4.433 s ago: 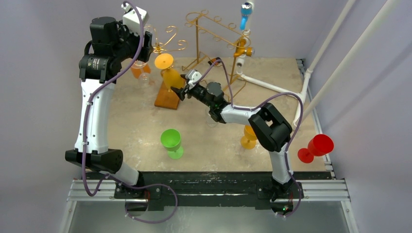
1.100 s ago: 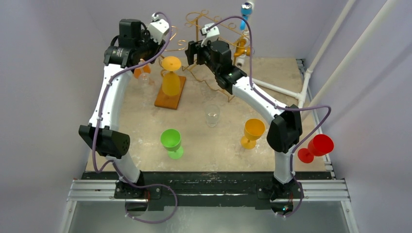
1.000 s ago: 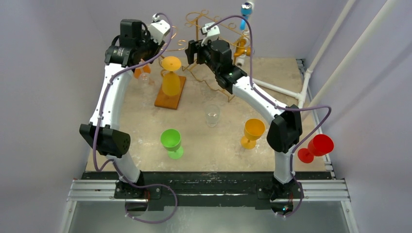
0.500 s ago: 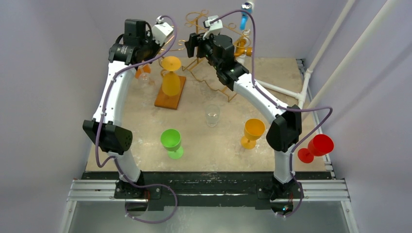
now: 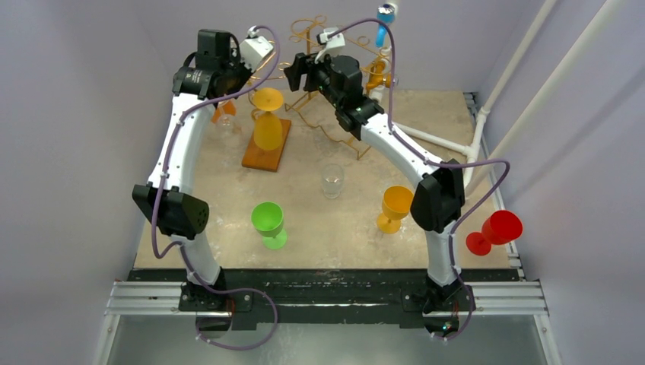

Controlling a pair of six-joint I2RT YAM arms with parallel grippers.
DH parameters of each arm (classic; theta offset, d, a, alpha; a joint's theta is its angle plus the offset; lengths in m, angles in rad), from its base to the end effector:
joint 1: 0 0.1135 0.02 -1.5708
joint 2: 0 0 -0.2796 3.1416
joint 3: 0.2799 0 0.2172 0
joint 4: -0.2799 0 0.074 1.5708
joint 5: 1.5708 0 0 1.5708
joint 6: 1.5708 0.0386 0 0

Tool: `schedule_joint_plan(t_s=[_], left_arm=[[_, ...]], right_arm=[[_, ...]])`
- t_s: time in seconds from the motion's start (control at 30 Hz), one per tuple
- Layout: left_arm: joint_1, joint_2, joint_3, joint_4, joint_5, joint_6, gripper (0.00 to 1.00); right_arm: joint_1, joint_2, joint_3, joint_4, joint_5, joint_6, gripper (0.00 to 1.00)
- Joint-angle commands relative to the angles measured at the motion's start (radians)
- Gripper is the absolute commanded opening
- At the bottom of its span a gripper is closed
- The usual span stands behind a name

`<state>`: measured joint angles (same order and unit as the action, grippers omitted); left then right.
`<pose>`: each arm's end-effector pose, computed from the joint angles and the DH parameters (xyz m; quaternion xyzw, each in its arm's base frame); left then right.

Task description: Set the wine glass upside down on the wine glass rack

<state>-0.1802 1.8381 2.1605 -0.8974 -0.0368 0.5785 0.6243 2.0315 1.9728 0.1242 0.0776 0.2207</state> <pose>0.3616 -0.0644 0.4450 0.3171 0.8192 0.1103 0.4649 0.3818 0.2714 0.4190 -0.1092 0.6749 0.2749 0.6761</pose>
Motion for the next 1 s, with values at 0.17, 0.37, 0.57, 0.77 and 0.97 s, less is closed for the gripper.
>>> schedule_joint_plan(t_s=[0.17,0.37,0.57,0.77,0.97], left_arm=[[-0.004,-0.043,-0.007,0.014,-0.029,0.03,0.09],[-0.004,-0.063,-0.027,0.024,-0.023,0.035,0.08],[-0.004,-0.078,-0.059,0.053,-0.03,0.041,0.07],[-0.004,-0.08,-0.061,0.076,-0.036,0.039,0.06],[-0.002,-0.08,-0.065,0.089,-0.046,0.043,0.05]], right_arm=[[-0.029,0.093,0.177,0.031,-0.075,0.148,0.69],[-0.039,0.12,0.195,0.047,-0.138,0.209,0.58],[-0.041,0.109,0.166,0.084,-0.2,0.262,0.34],[-0.041,0.102,0.148,0.063,-0.217,0.283,0.31],[-0.04,0.089,0.122,0.04,-0.223,0.311,0.22]])
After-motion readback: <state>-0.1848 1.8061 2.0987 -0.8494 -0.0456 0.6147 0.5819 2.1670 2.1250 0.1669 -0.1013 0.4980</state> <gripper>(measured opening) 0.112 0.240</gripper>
